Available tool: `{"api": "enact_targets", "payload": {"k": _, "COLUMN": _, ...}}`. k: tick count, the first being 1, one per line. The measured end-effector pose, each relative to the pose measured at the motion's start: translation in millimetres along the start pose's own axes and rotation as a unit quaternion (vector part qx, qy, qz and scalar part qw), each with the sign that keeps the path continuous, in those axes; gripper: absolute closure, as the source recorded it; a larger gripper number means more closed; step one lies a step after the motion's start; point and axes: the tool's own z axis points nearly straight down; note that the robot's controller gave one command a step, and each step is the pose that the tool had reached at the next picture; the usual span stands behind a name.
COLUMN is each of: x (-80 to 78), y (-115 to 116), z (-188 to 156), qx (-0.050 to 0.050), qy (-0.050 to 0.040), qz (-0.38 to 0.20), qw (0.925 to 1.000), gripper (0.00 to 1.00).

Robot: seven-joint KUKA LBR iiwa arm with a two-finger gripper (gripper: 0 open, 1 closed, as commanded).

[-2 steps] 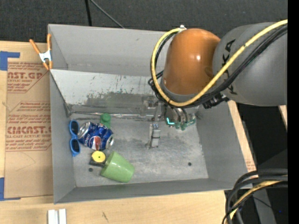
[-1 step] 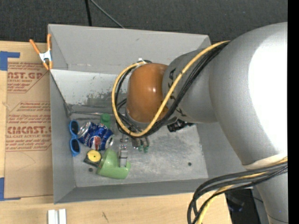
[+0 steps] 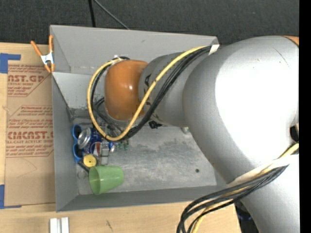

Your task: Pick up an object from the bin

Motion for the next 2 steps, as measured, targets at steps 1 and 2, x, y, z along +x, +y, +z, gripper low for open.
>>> {"api": "enact_targets", "payload": {"k": 1, "x": -2.6, "y": -0.5, "z": -4.7, "qx": -0.002, "qy": -0.0039, "qz": 0.002, "qw": 1.0, "gripper": 1.0}}
{"api": "enact_targets", "payload": {"k": 2, "x": -9.7, "y": 5.1, "z": -178.9, "qx": 0.0, "qy": 0.0008, "qz": 0.017, "qw": 0.9999, "gripper": 1.0}}
